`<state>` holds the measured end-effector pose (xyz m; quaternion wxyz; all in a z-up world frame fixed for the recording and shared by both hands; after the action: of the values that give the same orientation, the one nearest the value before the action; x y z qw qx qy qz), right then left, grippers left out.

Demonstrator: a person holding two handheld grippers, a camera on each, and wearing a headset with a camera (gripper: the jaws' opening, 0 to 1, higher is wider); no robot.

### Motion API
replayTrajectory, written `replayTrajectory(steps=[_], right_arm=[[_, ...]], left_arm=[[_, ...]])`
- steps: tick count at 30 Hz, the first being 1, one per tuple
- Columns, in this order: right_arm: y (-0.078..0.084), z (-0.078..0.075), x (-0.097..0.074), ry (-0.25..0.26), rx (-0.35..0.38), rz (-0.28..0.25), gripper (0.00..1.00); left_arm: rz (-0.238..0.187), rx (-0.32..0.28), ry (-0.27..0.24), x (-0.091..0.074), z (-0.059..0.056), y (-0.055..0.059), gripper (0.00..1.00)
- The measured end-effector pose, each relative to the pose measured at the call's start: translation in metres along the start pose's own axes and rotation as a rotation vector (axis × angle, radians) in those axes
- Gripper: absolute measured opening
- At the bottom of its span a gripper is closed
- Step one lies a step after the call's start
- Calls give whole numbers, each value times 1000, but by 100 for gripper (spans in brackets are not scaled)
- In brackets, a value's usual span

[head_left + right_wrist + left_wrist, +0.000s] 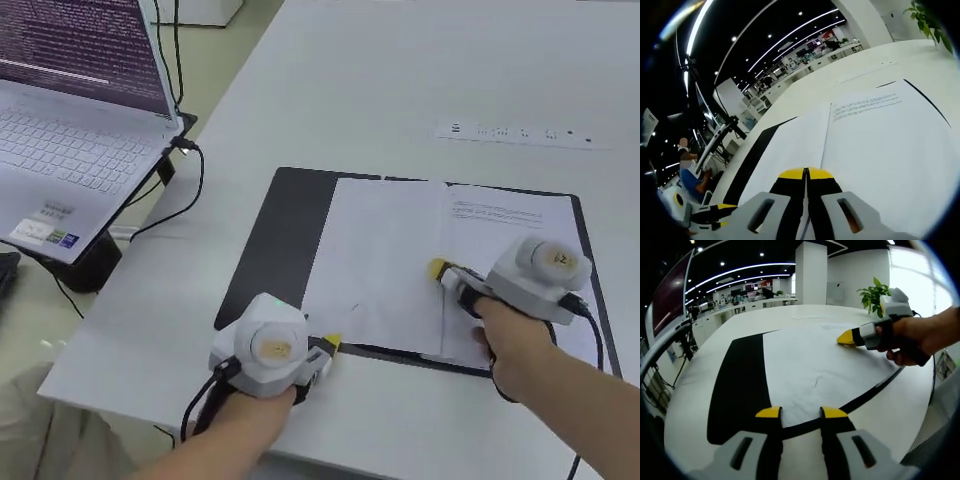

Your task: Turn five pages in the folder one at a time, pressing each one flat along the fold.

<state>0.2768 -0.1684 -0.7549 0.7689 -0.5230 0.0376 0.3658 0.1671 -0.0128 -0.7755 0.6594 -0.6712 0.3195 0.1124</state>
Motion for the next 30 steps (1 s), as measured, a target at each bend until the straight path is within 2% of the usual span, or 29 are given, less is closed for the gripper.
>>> replayTrajectory(steps=[3,10,13,20,22,30], right_arm=[[-6,-2,8,-5,-70,-10,0],[-21,-3,23,15,-84,-35,0],[-25,-13,32,28,-79,-38,0],[-38,-16,40,33,-70,-57,0],[-43,-24,50,33,-64,-62,0],[-60,-30,64,46,-63,-78,0]], left_arm=[[-3,-1,-1,1,0,0,29],[-7,1,-1,2,-1,1,29],[-12,-1,-1,2,-2,1,29],[-19,-8,-7,1,-3,0,28],[-19,-9,-8,1,-3,0,28],[-23,-11,-10,2,-5,-2,28]])
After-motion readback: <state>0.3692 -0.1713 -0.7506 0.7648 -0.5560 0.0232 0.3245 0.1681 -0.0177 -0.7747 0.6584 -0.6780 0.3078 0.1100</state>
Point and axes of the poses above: the centre of the closed fingertips' face, and the gripper's own axes: x roughly forward along the fingers, z roughly to its left, y roughly out of its underside, the point moved 3 cm from there along -x, roughly backward along the fingers, and after that the axes turned 5 degrees about -x, right-handed, at the moved point
